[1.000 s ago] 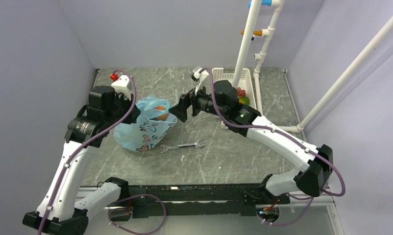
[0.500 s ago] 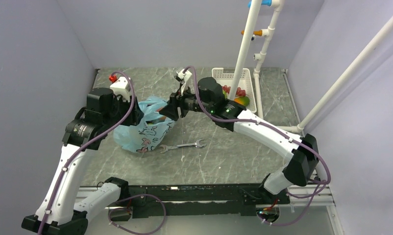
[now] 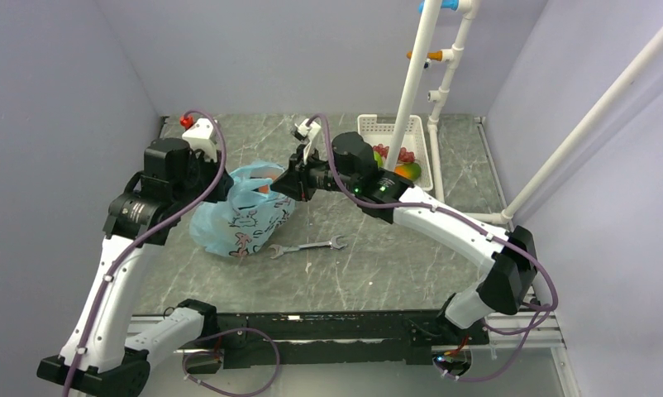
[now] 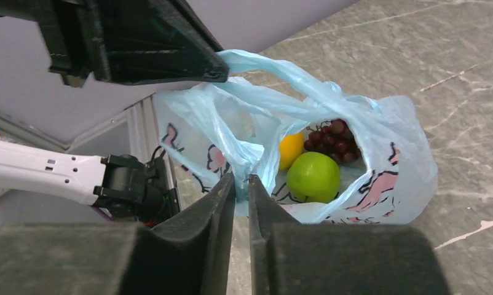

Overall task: Take the fake fruits out of the plastic bag
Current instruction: Adjust the plastic bag at the center of the board.

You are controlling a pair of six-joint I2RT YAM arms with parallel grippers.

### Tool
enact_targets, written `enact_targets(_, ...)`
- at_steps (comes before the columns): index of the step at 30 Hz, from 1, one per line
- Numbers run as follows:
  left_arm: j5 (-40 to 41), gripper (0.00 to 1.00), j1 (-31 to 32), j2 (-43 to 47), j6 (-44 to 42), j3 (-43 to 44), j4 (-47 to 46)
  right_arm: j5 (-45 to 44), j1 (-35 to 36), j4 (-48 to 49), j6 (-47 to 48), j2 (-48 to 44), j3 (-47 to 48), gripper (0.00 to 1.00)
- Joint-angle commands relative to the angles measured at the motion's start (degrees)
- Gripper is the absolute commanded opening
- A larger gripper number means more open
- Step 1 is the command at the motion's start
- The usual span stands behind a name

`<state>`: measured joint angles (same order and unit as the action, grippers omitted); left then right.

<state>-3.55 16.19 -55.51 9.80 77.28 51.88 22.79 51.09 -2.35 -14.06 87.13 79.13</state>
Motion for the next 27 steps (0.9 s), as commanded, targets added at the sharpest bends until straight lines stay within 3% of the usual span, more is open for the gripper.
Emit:
enact_targets(1, 2.47, 0.11, -0.19, -2.14, -0.67, 2.15, -1.62, 1.41, 0.82, 3.33, 0.2, -0.4, 0.5, 0.12)
enact_targets(3, 3.36, 0.02, -0.19, -3.28, -0.56, 3.32, -1.32, 1.87, 1.08, 3.4, 0.57, -0.29, 0.62, 0.09)
enact_targets(5, 3.45, 0.0, -0.19, -3.99, -0.7, 5.04, -1.01, 2.3, 1.09, 3.13, 1.06, 0.17, 1.18, 0.08)
enact_targets(6, 3.43, 0.0, -0.19, -4.16, -0.77, 5.61, -0.99, 2.05, 1.16, 2.72, 1.45, 0.39, 1.61, 0.12)
enact_targets(9, 1.94, 0.0, -0.19, -3.64, -0.57, 6.17, -1.58, -0.37, 1.25, 2.72, 1.44, 0.7, 2.29, 0.39)
enact_targets(12, -0.58, 0.0, -0.19, -2.71, 0.13, 5.66, -2.24, -0.99, 1.2, 2.79, 1.56, 2.12, 3.82, 0.42)
enact_targets(16, -1.62, 0.0, -0.19, -1.2, 1.33, 4.58, -2.75, -0.33, 1.54, 3.09, 1.56, 4.53, 6.07, 0.56)
enact_targets(21, -1.12, 0.0, -0.19, -0.3, 2.0, 4.63, -3.23, 0.59, 2.43, 2.61, 1.58, 6.88, 9.09, 0.51)
enact_targets(27, 1.59, 0.0, -0.19, -0.94, 2.73, 4.68, -3.61, 1.33, 3.78, 3.67, 1.33, 6.53, 8.5, 0.33)
